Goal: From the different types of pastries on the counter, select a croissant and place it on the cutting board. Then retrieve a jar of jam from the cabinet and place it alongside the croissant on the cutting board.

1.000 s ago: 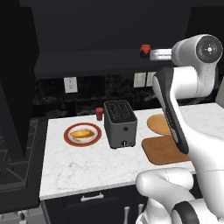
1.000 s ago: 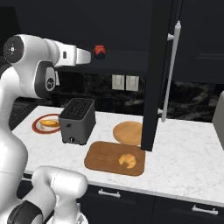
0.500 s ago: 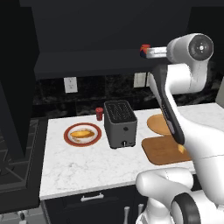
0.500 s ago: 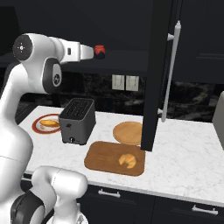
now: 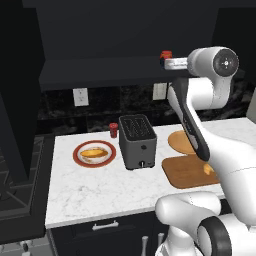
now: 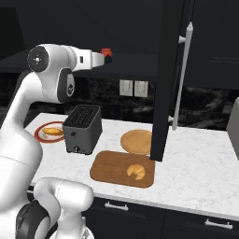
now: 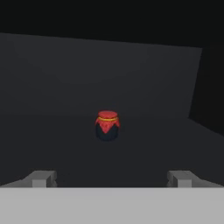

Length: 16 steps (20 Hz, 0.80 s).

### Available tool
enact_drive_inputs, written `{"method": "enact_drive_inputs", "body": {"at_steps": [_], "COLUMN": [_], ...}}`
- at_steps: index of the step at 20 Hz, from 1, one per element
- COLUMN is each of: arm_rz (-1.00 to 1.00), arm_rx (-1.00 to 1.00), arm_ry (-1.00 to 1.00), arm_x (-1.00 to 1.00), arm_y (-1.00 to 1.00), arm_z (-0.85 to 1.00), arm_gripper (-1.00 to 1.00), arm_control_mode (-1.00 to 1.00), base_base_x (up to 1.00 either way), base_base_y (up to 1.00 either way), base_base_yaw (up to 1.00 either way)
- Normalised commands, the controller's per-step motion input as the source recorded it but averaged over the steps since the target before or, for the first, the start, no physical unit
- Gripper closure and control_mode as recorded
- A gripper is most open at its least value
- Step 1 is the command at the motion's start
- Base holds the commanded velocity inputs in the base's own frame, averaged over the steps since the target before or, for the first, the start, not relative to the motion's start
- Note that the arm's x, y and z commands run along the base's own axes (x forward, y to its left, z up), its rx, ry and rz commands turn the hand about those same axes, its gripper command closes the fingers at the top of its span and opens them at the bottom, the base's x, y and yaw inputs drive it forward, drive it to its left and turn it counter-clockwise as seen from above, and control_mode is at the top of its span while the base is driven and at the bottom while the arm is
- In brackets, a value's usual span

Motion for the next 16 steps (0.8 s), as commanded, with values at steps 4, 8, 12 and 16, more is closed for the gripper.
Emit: {"method": "enact_drive_inputs", "body": {"at_steps": [4,8,12,16], "arm_rz": [0.01,0.02,0.02,0.04], "arm_rx": [0.0,0.0,0.0,0.0], "arm_ry": [-0.03,-0.03,-0.01,0.0], "arm_x": [0.13,0.15,0.17,0.23], "arm_y": [-0.03,-0.08,-0.11,-0.11], "arm_z": [-0.04,-0.08,-0.05,-0.05], "arm_gripper": [-1.0,-1.0,-1.0,-1.0], "arm_control_mode": [-1.0,-1.0,-1.0,-1.0], "base_base_x": [0.0,0.0,0.0,0.0], "base_base_y": [0.0,0.0,0.0,0.0], "base_base_yaw": [0.0,0.0,0.0,0.0]}}
